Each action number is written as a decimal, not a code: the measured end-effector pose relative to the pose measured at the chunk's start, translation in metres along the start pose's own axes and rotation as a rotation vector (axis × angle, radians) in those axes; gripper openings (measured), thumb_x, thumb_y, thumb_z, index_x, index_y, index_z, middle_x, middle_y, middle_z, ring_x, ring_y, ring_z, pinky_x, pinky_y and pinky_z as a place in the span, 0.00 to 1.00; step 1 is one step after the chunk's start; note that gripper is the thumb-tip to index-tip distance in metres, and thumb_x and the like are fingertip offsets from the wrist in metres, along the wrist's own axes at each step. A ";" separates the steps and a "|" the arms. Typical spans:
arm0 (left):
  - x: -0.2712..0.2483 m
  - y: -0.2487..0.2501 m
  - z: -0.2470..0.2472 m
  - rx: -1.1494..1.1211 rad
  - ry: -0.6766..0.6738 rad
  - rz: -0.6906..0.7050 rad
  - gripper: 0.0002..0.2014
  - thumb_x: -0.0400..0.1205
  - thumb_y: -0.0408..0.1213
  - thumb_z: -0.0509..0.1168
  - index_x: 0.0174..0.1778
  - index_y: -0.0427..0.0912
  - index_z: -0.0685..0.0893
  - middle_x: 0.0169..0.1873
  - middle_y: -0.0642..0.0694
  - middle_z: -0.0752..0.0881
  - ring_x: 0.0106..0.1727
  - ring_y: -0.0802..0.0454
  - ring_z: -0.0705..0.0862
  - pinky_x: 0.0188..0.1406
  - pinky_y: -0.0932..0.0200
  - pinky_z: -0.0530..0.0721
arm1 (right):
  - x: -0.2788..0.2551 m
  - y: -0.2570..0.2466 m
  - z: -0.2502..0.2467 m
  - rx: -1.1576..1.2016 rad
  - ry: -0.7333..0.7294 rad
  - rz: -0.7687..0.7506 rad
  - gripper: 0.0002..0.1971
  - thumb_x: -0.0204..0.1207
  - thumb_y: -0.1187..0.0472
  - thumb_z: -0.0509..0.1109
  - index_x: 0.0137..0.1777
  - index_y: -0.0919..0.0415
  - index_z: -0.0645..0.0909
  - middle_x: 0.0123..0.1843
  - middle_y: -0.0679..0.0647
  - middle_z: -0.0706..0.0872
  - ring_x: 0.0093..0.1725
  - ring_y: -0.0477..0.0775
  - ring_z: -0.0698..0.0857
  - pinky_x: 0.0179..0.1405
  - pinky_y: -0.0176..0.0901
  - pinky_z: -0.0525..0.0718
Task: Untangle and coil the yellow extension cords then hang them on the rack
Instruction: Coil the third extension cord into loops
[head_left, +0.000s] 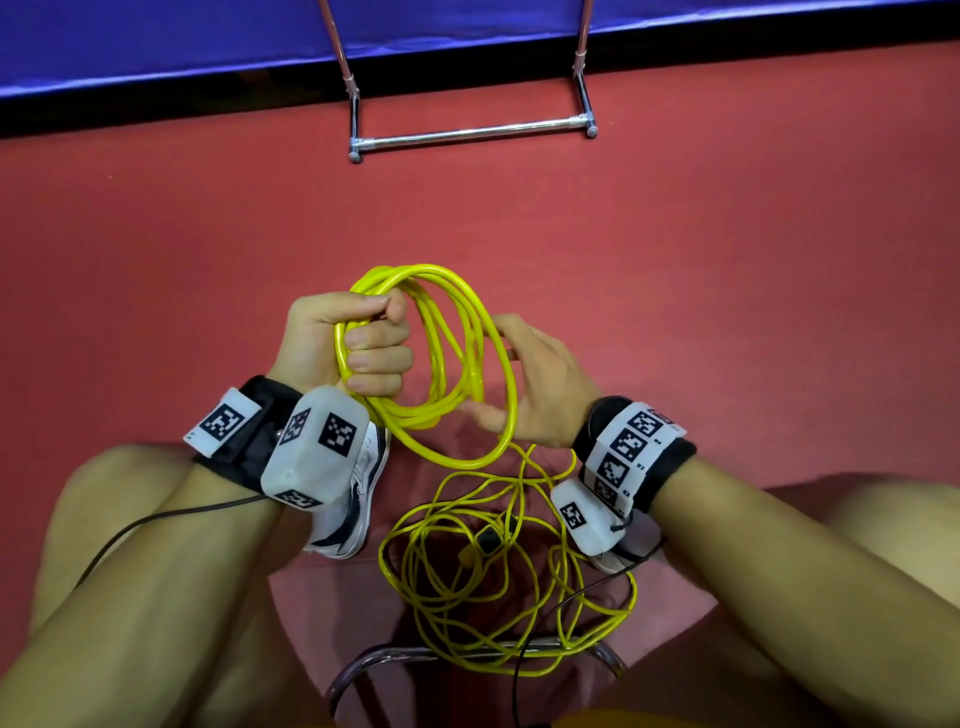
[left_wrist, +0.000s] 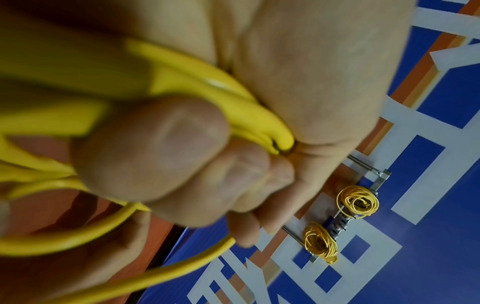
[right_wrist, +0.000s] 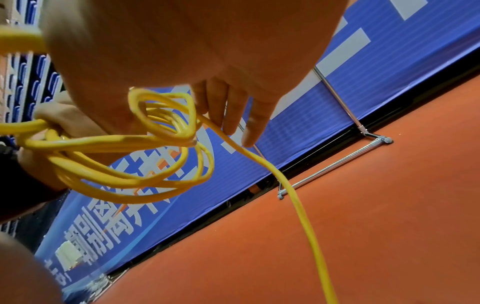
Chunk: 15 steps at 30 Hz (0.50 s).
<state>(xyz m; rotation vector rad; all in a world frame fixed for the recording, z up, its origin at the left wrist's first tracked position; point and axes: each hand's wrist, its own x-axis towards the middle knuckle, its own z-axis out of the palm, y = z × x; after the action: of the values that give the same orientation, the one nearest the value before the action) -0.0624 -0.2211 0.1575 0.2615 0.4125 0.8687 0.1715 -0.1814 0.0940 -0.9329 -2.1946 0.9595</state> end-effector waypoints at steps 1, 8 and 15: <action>0.000 0.001 -0.001 -0.007 -0.001 0.003 0.10 0.85 0.32 0.56 0.48 0.31 0.81 0.25 0.49 0.68 0.25 0.53 0.68 0.22 0.60 0.75 | 0.001 0.003 -0.001 0.026 -0.006 0.005 0.35 0.66 0.40 0.77 0.68 0.60 0.74 0.53 0.42 0.80 0.50 0.40 0.77 0.57 0.43 0.80; -0.001 0.006 -0.003 0.078 0.045 0.065 0.06 0.81 0.32 0.62 0.45 0.34 0.83 0.22 0.51 0.71 0.23 0.55 0.66 0.18 0.64 0.75 | 0.029 -0.001 -0.034 0.952 0.051 0.386 0.11 0.62 0.58 0.69 0.43 0.62 0.83 0.43 0.71 0.86 0.48 0.60 0.83 0.51 0.52 0.76; 0.017 -0.015 0.014 0.380 0.483 0.357 0.05 0.73 0.32 0.64 0.31 0.37 0.82 0.14 0.53 0.65 0.15 0.59 0.63 0.13 0.72 0.63 | 0.036 -0.009 -0.037 1.150 0.136 0.966 0.31 0.78 0.28 0.56 0.34 0.58 0.74 0.29 0.56 0.78 0.25 0.54 0.75 0.34 0.44 0.76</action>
<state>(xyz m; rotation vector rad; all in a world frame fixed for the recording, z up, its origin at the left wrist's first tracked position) -0.0356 -0.2182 0.1600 0.4875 1.0070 1.2055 0.1737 -0.1436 0.1302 -1.3079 -0.6437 2.1193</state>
